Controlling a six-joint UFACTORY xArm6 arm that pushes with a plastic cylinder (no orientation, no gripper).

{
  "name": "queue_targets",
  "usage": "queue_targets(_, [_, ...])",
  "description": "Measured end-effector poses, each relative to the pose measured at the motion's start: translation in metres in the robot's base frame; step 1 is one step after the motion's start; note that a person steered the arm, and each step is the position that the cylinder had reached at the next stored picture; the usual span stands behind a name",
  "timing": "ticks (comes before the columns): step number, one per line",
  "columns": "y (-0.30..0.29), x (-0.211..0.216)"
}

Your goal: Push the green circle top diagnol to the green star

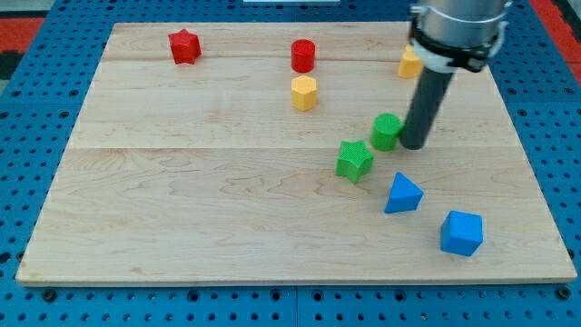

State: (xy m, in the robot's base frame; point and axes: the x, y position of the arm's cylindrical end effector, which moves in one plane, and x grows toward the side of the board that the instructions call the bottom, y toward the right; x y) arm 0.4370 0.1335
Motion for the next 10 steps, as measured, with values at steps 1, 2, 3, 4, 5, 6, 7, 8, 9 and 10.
queue_targets(1, [-0.012,-0.011])
queue_targets(2, [0.026,-0.032])
queue_targets(3, [0.008,-0.034])
queue_targets(4, [-0.004,-0.023])
queue_targets(5, [-0.023,-0.021])
queue_targets(6, [-0.039,-0.028])
queue_targets(7, [-0.039,-0.04])
queue_targets(8, [-0.061,-0.042])
queue_targets(9, [-0.064,-0.041])
queue_targets(10, [-0.064,-0.041])
